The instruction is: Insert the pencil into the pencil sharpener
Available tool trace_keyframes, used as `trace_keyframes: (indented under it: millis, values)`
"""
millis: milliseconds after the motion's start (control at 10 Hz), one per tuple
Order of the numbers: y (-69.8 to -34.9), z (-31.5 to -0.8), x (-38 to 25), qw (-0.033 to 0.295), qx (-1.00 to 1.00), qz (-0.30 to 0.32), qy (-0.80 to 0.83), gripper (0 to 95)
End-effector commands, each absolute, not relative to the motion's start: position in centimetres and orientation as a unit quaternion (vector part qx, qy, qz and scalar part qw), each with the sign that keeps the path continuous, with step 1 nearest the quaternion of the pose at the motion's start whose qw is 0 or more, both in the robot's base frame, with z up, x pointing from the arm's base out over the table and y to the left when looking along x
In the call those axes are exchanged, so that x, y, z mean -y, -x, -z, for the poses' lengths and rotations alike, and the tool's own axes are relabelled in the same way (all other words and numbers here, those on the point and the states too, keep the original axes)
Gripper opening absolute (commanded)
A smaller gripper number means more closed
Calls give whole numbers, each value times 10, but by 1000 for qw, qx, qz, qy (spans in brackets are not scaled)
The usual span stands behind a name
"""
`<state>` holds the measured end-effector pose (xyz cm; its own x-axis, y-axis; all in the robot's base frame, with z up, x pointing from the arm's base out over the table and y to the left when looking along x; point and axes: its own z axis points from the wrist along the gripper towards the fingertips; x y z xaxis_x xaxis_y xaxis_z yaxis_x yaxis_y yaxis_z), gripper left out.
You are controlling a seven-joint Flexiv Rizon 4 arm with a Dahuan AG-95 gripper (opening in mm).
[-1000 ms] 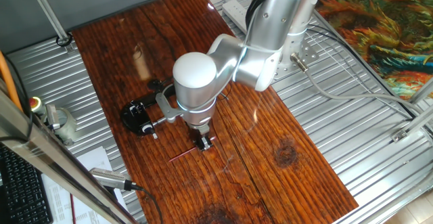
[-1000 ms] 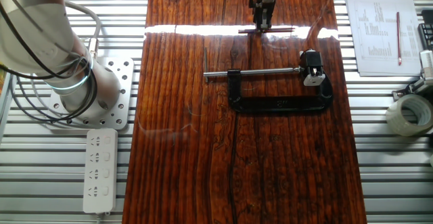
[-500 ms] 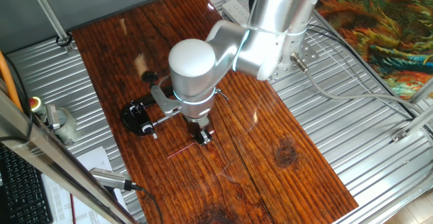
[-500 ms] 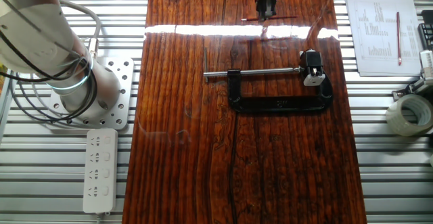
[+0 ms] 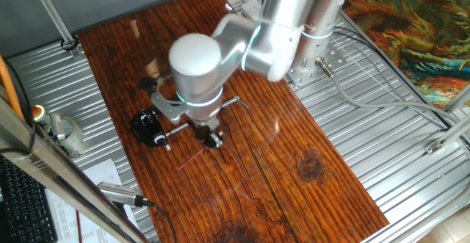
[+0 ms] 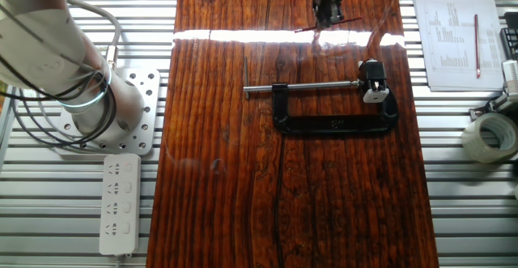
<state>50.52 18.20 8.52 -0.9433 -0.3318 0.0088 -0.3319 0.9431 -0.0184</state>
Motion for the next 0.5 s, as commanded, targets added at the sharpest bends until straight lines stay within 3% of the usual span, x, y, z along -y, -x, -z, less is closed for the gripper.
trace_keyframes:
  millis: [100, 500]
  values:
    - [-517, -110, -151, 13, 942, -24, -334, 0]
    - [-517, -110, -151, 12, 881, -18, -472, 0]
